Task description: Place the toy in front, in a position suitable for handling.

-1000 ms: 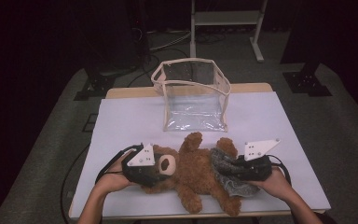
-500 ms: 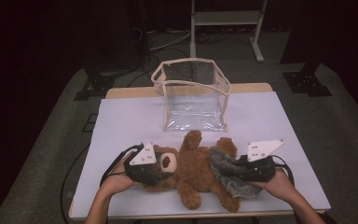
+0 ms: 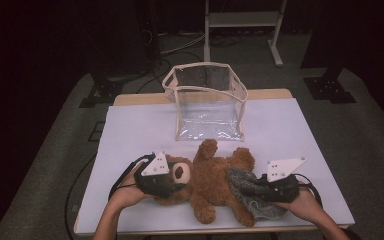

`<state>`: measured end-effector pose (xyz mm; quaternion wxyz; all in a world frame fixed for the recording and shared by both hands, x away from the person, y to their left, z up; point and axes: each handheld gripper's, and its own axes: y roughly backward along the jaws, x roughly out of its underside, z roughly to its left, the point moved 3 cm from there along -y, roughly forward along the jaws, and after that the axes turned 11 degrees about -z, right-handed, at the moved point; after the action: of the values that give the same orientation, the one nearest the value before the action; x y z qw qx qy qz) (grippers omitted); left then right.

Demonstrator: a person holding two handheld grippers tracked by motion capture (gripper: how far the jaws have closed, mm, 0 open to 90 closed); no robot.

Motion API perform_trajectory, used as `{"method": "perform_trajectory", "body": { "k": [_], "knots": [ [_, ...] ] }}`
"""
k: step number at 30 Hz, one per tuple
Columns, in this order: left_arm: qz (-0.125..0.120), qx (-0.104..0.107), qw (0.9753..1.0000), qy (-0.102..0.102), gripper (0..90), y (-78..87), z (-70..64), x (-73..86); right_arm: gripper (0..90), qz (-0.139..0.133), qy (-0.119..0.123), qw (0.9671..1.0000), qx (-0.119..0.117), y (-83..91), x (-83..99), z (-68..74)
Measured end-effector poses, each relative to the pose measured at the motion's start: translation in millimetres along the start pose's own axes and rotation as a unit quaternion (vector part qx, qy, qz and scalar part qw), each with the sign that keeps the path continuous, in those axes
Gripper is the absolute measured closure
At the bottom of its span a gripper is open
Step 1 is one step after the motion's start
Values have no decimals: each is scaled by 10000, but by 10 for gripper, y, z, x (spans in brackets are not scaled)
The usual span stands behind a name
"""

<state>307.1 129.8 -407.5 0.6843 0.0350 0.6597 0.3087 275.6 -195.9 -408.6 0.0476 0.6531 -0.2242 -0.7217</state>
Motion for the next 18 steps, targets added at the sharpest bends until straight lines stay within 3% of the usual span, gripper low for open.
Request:
{"method": "perform_trajectory", "body": {
  "k": [3,6,11,15,18],
  "knots": [
    [-7,-55,10000,77,336,-5,16,1,792,-68,224,9997,-119,-84,-152,75],
    [-10,-95,9999,110,336,2,33,14,792,58,406,9989,-232,-192,-176,121],
    [-33,-82,9999,149,336,14,39,16,794,88,295,9992,-240,-187,-44,90],
    [-20,-74,9999,131,336,7,25,-1,794,253,61,9997,-2,8,194,47],
    [-5,-65,9999,81,335,3,17,-10,794,161,-123,9998,25,83,267,31]
  ]
}}
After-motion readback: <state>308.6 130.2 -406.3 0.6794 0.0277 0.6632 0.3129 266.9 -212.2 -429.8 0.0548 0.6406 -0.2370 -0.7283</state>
